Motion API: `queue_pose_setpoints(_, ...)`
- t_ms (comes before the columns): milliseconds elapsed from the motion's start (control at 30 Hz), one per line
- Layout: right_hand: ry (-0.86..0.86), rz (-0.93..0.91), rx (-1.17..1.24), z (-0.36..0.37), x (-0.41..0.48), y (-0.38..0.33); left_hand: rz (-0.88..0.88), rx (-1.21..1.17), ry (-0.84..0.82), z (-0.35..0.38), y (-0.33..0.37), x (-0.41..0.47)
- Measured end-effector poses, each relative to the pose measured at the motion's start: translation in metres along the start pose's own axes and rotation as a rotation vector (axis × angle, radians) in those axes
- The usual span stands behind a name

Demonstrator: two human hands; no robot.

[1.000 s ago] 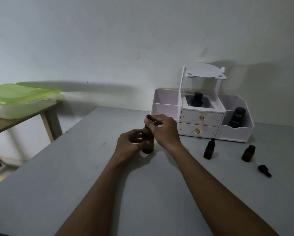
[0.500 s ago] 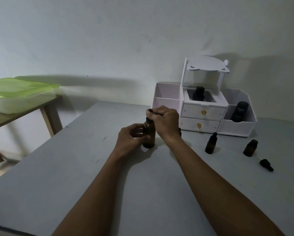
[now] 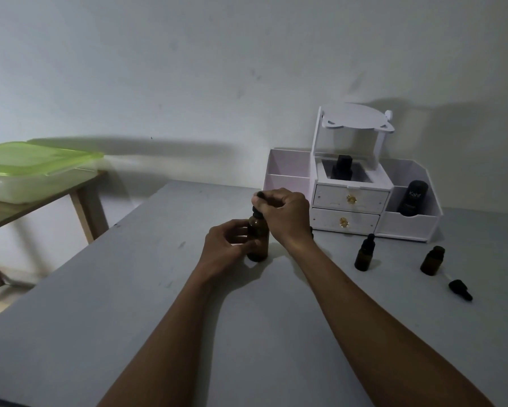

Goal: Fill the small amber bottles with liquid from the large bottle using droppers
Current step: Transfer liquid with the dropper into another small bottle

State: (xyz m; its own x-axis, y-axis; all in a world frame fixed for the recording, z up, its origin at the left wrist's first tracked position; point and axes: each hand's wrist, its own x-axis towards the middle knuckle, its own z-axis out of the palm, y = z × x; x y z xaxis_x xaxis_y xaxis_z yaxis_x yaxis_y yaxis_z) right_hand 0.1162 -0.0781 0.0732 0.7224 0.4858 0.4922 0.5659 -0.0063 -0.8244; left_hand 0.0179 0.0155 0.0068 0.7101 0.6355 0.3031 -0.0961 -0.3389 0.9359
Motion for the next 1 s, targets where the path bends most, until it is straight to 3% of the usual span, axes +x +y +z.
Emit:
queue_pose_setpoints(500,0.064,-0.162,0.157,-0.048,0.043,-0.07,0.016,0.034,0.022,0.0,0.003,-0.001)
queue_pose_setpoints(633,0.141,-0.187,0.263,-0.083,0.048,-0.077,0.104,0.115,0.243,0.006,0.01,-0.007)
queue_pose_setpoints(800,0.233,-0.202,0.232,-0.151,0.033,-0.065,0.348,0.098,0.564,0.019,0.037,-0.028)
queue_pose_setpoints(900,0.293,-0.207,0.152,-0.198,0.022,-0.043,0.455,0.044,0.526,0.05,0.059,-0.042)
queue_pose_setpoints(1000,0.363,-0.157,0.088,-0.239,0.012,-0.015,0.471,-0.014,0.359,0.095,0.076,-0.051)
